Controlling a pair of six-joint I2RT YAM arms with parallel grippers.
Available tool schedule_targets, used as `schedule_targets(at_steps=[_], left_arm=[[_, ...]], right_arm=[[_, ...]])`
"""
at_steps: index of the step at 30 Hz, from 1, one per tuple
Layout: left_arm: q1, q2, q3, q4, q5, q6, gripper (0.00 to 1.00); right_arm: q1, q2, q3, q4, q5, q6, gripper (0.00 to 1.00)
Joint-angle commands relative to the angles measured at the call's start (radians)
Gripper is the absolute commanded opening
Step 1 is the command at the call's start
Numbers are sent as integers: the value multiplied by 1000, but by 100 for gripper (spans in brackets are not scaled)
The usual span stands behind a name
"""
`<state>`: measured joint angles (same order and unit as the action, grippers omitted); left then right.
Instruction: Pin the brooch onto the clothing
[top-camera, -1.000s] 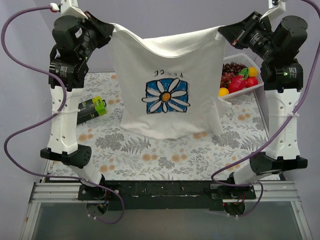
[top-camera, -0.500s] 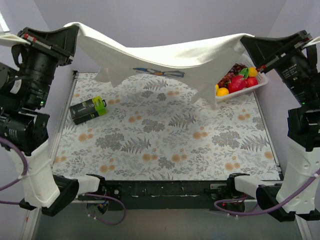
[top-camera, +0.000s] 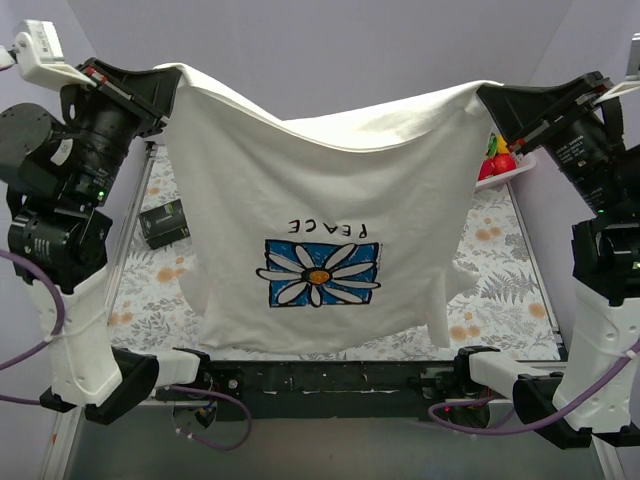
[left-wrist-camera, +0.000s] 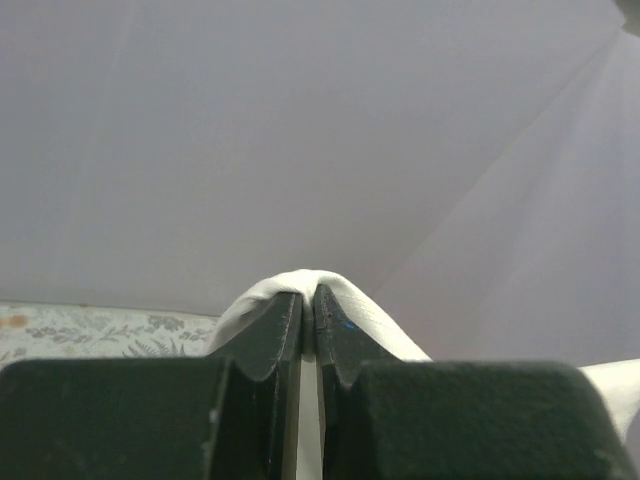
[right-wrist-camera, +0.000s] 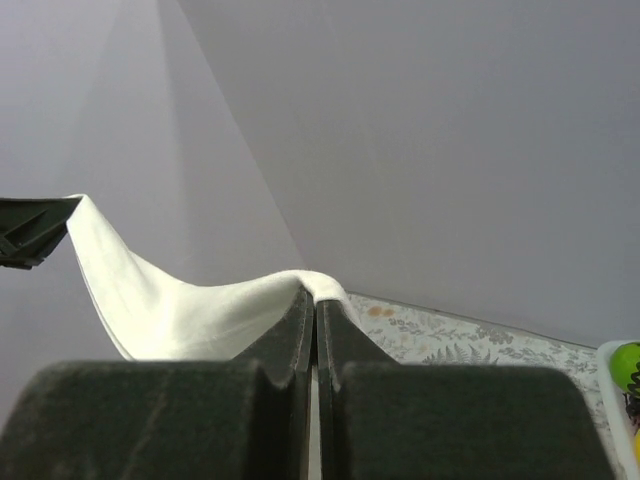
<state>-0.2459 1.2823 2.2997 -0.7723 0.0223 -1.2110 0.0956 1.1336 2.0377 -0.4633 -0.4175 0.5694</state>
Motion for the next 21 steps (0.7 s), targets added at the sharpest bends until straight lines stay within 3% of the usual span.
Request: schedule_targets(at_steps=[1, 6, 11, 17, 21], left_arm=[[2, 61, -59, 28, -74, 25, 0], [3, 181, -48, 80, -101, 41, 0], [33, 371, 133, 103, -70, 33, 0], [166, 411, 144, 261, 13, -34, 0], [210, 431, 237, 307, 42, -25, 0]], right_arm=[[0, 47, -91, 90, 26, -19, 1], [0, 146, -116, 161, 16, -11, 1], [0, 334, 27, 189, -4, 10, 1], [-7, 518, 281, 245, 12, 75, 1], [-11, 503, 279, 359, 62, 116, 1]])
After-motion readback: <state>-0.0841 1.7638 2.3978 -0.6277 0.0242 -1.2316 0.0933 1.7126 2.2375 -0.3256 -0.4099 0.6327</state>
